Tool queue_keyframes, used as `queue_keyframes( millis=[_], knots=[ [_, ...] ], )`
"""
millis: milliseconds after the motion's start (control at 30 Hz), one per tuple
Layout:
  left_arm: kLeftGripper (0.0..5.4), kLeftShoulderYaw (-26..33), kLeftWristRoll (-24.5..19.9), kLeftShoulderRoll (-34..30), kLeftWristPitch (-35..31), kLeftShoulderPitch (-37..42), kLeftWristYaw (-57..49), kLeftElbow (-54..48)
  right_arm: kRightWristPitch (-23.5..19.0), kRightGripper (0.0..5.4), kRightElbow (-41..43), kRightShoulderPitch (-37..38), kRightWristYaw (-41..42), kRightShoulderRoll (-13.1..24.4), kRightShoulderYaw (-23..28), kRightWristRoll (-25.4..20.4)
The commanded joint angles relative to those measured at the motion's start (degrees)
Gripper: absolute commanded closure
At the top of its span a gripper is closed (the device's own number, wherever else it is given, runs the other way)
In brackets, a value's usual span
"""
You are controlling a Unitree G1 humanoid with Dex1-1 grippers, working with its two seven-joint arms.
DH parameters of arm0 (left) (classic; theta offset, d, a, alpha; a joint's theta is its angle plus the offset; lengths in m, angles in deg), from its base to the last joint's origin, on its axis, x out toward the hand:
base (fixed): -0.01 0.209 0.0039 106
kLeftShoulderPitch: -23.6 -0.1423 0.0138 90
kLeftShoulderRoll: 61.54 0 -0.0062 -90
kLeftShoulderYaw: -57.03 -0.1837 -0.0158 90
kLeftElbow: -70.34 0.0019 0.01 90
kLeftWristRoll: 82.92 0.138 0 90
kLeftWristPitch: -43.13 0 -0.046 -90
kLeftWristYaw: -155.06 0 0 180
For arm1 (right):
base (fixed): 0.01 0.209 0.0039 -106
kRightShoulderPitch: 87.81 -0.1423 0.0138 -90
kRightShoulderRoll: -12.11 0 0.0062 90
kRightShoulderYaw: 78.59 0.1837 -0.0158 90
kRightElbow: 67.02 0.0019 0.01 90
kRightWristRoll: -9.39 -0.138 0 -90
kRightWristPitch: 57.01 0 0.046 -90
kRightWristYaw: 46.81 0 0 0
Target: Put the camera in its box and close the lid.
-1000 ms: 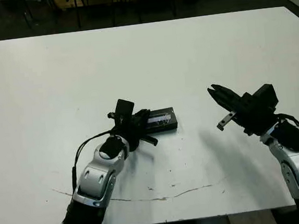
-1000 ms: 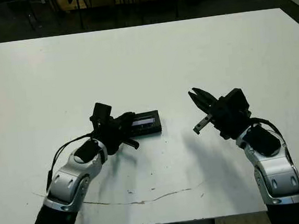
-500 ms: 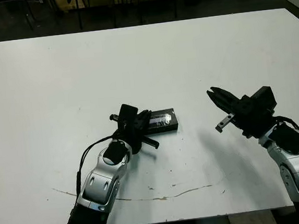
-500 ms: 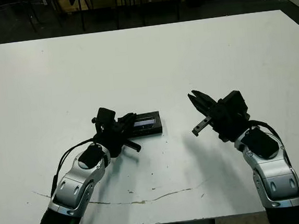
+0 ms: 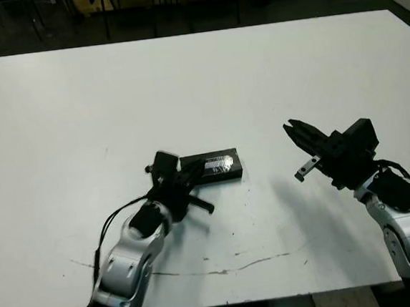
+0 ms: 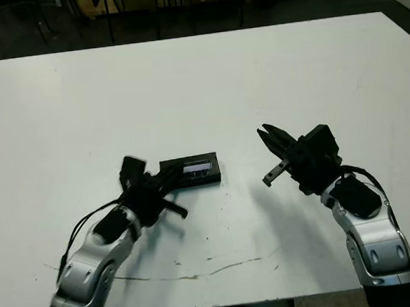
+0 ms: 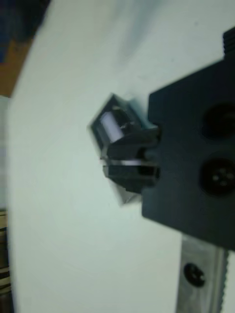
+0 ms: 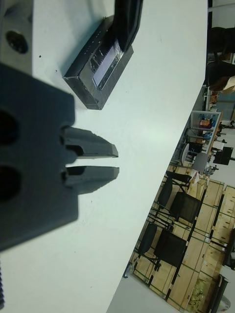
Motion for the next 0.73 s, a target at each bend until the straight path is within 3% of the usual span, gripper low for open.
queue_keyframes(
  millis=[33, 233, 333, 500, 733],
  knots=[
    [5.38, 5.12, -1.04, -2.61, 3.20, 0.13, 0.06, -3.27, 0.32, 5.40, -0.95, 0.11, 0.14, -0.29, 0.08, -0.23],
    [5.38, 15.47, -4.25, -3.82, 11.56, 3.54, -0.93, -2.12, -0.70, 5.40, -0.53, -0.73, -2.37, -2.08, 0.05, 0.24],
    [5.38, 18.55, -3.37, -3.32, 16.80, 3.45, -3.16, 1.56, 0.18, 5.40, -1.07, -1.42, -3.82, -3.22, 0.03, 0.76],
    [5.38, 19.98, 0.26, -2.02, 23.46, 0.19, -7.53, 8.43, 2.68, 5.40, -2.79, -2.33, -7.16, -5.63, 0.24, 1.91],
    [5.38, 18.24, 0.30, 1.25, 23.19, -1.57, -10.47, 11.98, 3.71, 5.40, -3.45, -1.67, -13.16, -9.65, -1.29, 5.83]
  ],
)
